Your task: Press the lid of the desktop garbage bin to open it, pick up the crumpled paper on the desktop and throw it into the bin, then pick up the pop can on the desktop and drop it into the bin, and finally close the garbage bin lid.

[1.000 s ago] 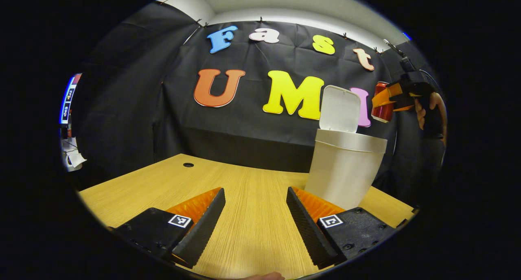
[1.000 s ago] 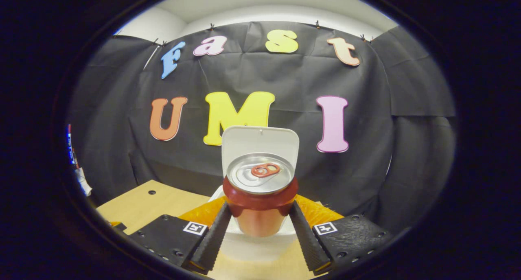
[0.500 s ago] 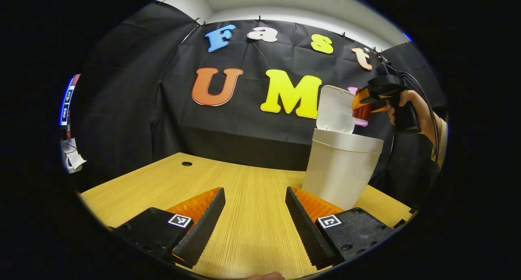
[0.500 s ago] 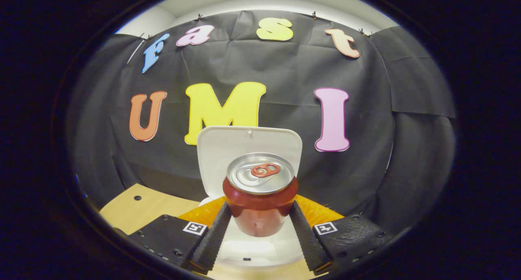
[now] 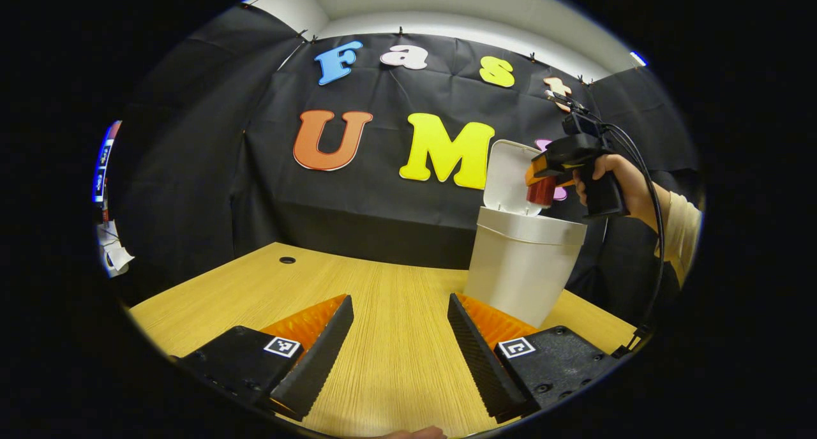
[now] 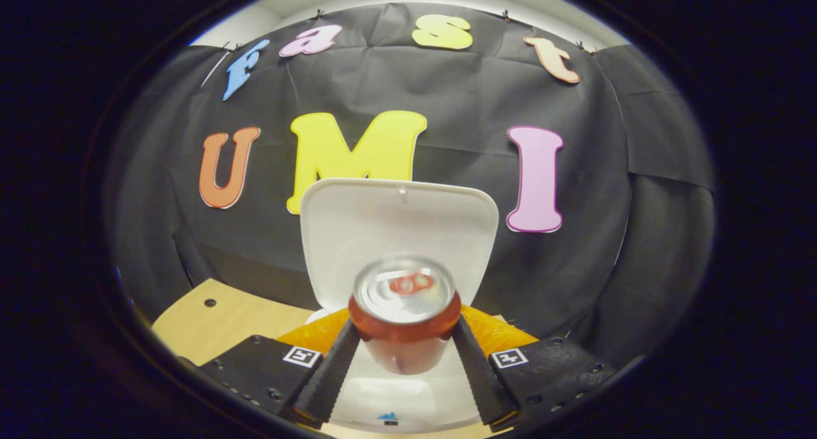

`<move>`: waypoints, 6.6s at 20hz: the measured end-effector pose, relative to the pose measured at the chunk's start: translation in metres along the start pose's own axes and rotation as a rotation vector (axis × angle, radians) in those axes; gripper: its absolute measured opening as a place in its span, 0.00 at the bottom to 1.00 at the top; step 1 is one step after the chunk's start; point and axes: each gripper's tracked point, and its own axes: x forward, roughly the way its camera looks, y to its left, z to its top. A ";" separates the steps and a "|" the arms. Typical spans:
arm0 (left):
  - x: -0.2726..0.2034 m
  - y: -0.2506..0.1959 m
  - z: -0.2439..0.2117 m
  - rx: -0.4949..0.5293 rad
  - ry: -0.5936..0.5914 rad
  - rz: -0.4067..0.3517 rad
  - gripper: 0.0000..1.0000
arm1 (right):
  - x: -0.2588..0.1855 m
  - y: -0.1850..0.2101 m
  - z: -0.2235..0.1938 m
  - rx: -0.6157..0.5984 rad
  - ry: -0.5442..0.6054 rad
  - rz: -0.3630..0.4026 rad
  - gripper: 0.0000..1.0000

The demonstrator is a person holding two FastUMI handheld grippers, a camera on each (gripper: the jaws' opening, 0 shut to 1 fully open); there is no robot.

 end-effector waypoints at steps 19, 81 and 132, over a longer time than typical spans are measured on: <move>0.005 0.006 -0.036 0.033 0.148 0.020 0.97 | 0.002 0.008 0.148 0.088 -0.304 0.018 0.94; -0.024 0.010 0.018 0.118 0.014 0.066 0.96 | -0.151 0.010 -0.109 0.100 -0.081 0.122 0.94; -0.028 0.011 0.026 0.131 -0.004 0.077 0.95 | -0.263 -0.028 -0.205 -0.009 -0.083 0.064 0.95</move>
